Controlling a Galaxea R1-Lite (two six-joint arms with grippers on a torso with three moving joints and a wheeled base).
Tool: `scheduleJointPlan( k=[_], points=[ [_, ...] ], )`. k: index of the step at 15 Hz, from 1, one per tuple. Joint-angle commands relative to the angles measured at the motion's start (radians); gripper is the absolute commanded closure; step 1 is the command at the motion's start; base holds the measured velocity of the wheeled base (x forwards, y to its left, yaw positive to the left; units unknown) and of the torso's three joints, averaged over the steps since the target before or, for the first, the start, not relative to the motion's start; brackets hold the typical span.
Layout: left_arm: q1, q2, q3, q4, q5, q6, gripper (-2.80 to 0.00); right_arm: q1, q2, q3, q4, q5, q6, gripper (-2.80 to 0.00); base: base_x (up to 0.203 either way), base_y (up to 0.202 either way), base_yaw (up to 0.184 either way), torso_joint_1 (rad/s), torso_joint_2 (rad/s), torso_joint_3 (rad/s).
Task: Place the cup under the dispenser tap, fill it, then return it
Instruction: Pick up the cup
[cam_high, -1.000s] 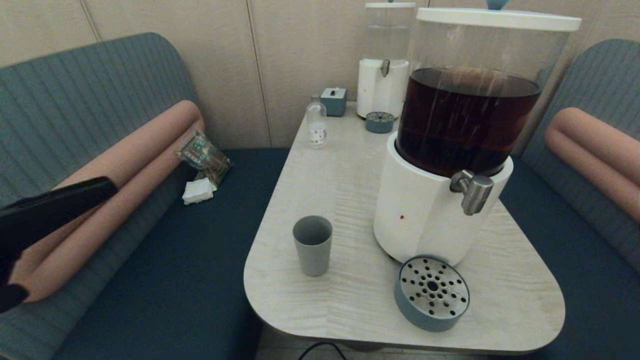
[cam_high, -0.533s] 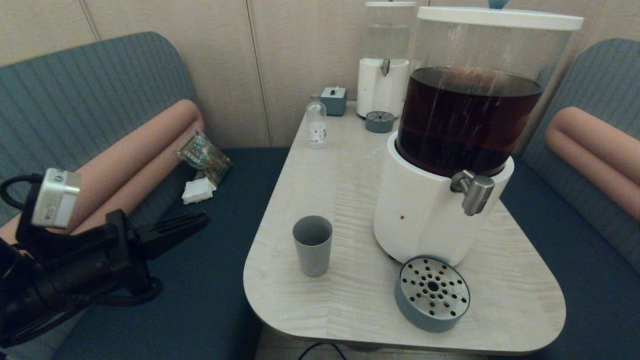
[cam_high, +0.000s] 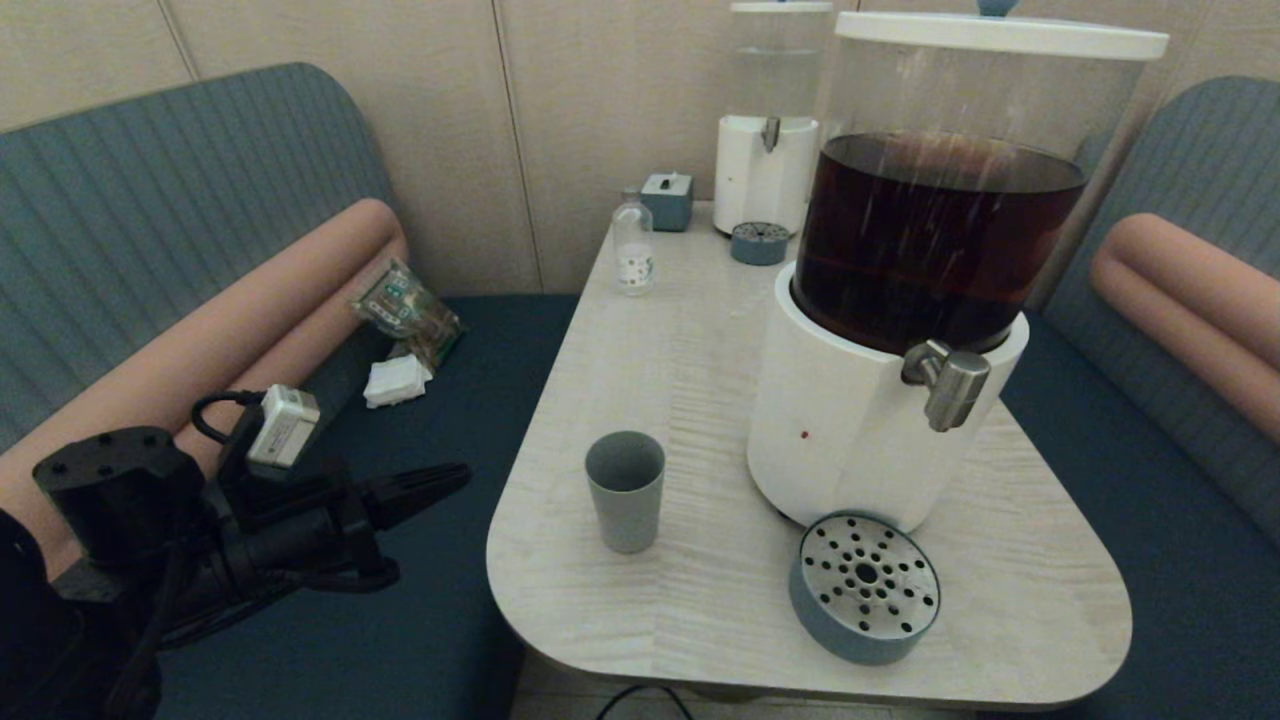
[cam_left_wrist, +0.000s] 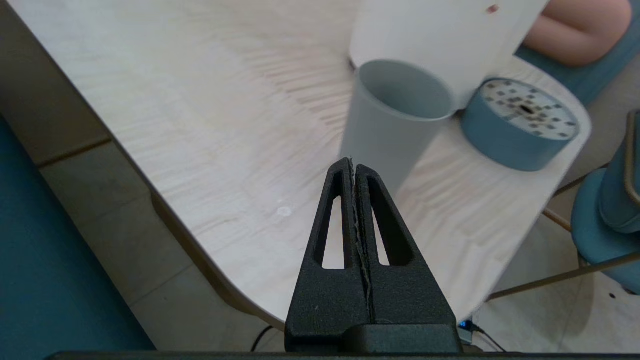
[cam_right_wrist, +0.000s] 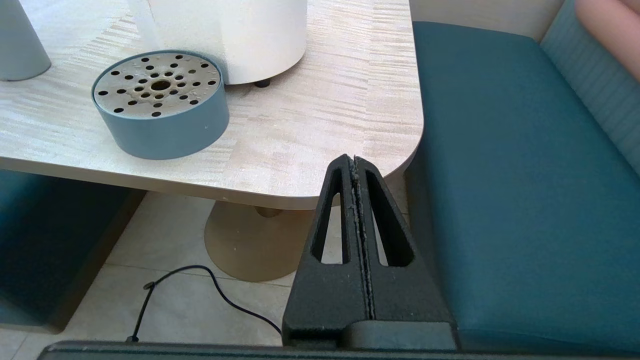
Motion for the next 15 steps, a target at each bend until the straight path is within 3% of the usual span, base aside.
scheduleJointPlan(
  k=[1, 10, 13, 14, 15],
  points=[
    [0.000, 0.068, -0.031, -0.009, -0.006, 0.000, 0.00, 0.001, -0.002, 0.000, 0.000, 0.000, -0.001, 0.00, 0.000, 0.000, 0.000, 0.000, 0.00, 0.000],
    [-0.063, 0.174, -0.180, -0.009, -0.004, -0.009, 0.00, 0.000, -0.002, 0.000, 0.000, 0.000, -0.001, 0.00, 0.000, 0.000, 0.000, 0.000, 0.00, 0.000],
    [-0.067, 0.202, -0.174, -0.009, -0.008, 0.006, 0.00, 0.001, -0.002, 0.000, 0.000, 0.001, -0.001, 0.00, 0.000, 0.000, 0.000, 0.000, 0.00, 0.000],
    [-0.067, 0.197, -0.168, -0.009, -0.013, 0.004, -2.80, 0.001, -0.002, 0.000, 0.000, 0.000, -0.001, 0.00, 0.000, 0.000, 0.000, 0.000, 0.00, 0.000],
    [-0.067, 0.194, -0.149, -0.009, -0.033, 0.007, -2.80, 0.001, -0.002, 0.000, 0.000, 0.000, -0.001, 0.00, 0.000, 0.000, 0.000, 0.000, 0.00, 0.000]
  ],
)
